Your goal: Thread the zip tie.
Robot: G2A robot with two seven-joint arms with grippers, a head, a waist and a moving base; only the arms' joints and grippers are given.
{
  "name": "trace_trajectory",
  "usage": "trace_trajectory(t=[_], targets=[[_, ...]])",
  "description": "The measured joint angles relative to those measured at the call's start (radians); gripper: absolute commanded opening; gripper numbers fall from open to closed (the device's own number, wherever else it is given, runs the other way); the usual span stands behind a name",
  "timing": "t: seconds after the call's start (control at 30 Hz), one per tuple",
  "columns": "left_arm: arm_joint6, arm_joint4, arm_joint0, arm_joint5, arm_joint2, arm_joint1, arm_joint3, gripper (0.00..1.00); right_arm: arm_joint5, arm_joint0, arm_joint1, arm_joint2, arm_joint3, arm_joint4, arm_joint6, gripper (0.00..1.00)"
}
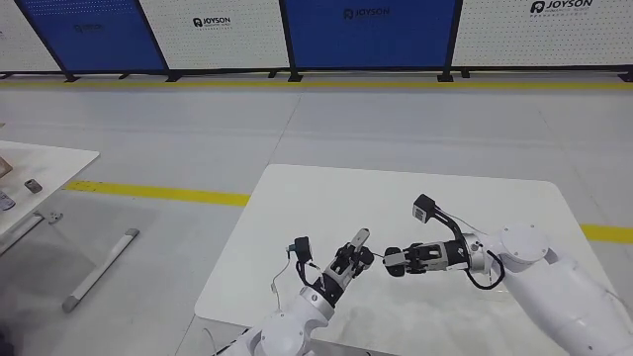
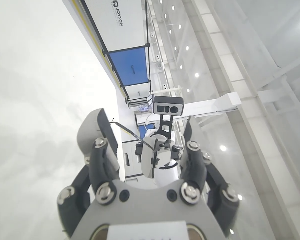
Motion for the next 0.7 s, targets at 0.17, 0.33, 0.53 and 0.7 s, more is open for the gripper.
trace_trajectory(t=[0.17,0.33,0.53,0.7], targets=[[-0.013,0.007,0.012,-0.006,-0.014,0.001,-0.004,0.0,0.0,0.0,0.0,0.0,0.0,0.0,0.0,0.0],[-0.024,0.014,0.024,-0.007,-0.028,0.002,-0.012,0.0,0.0,0.0,0.0,0.0,0.0,0.0,0.0,0.0],[-0.059,0.026,0.045,-0.008,-0.045,0.006,-0.029,0.28,0.0,0.0,0.0,0.0,0.0,0.0,0.0,0.0],[-0.085,0.04,0.062,-0.012,-0.05,0.008,-0.043,0.29,0.0,0.0,0.0,0.0,0.0,0.0,0.0,0.0]])
